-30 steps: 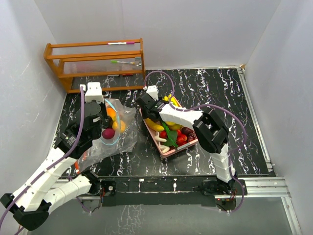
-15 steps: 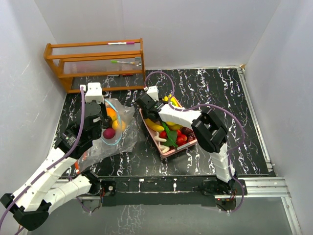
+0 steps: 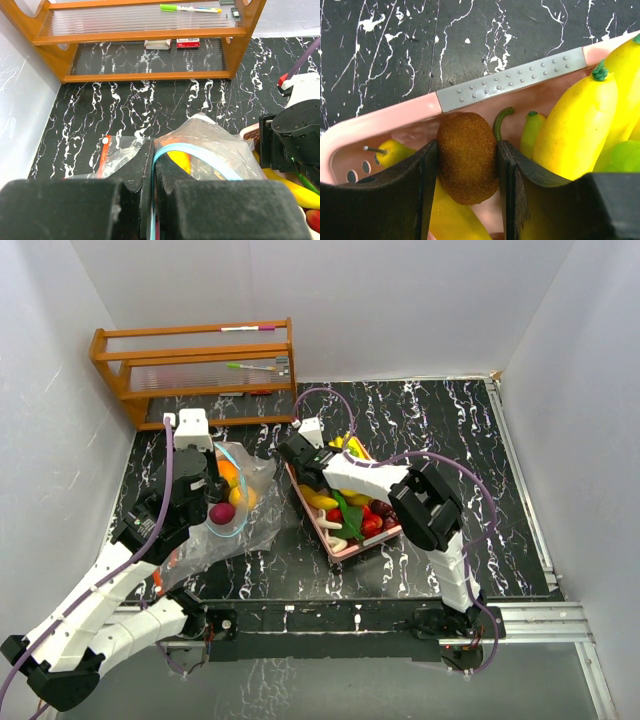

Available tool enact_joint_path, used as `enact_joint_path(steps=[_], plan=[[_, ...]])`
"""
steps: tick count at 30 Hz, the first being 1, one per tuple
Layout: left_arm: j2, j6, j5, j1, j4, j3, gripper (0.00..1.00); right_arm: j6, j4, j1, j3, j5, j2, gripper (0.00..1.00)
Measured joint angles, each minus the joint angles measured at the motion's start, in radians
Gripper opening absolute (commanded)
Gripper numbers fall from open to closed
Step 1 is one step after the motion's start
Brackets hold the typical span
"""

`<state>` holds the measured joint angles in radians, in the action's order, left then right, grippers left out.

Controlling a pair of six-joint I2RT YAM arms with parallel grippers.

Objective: Place the food in the zip-top bag and seal the zipper
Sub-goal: Pick up the fake fruit from the bin, then place the fake fruit in the zipper food storage bag.

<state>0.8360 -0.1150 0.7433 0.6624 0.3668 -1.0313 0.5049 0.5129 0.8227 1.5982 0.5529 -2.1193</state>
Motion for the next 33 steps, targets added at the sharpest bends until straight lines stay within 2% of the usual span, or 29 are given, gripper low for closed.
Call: enact_joint_path(steps=[8, 13, 19, 28, 33], plan=[[0.005, -0.005, -0.002, 0.0, 0.0, 0.0, 0.0, -0.061, 0.116, -0.007, 0.0, -0.079, 0.064, 0.28], [0.031, -0.018, -0.006, 0.0, 0.003, -0.001, 0.0, -0.093, 0.142, -0.014, -0.03, -0.148, 0.171, 0.28], [0.079, -0.037, -0.034, 0.0, 0.004, -0.003, 0.0, -0.115, 0.101, -0.014, -0.083, -0.177, 0.295, 0.27], [0.235, -0.054, -0.093, 0.0, -0.013, -0.053, 0.0, -0.148, 0.075, -0.02, -0.123, -0.251, 0.487, 0.26], [0.299, -0.06, -0.115, 0.0, -0.043, -0.06, 0.0, -0.182, 0.013, -0.023, -0.153, -0.354, 0.653, 0.24]])
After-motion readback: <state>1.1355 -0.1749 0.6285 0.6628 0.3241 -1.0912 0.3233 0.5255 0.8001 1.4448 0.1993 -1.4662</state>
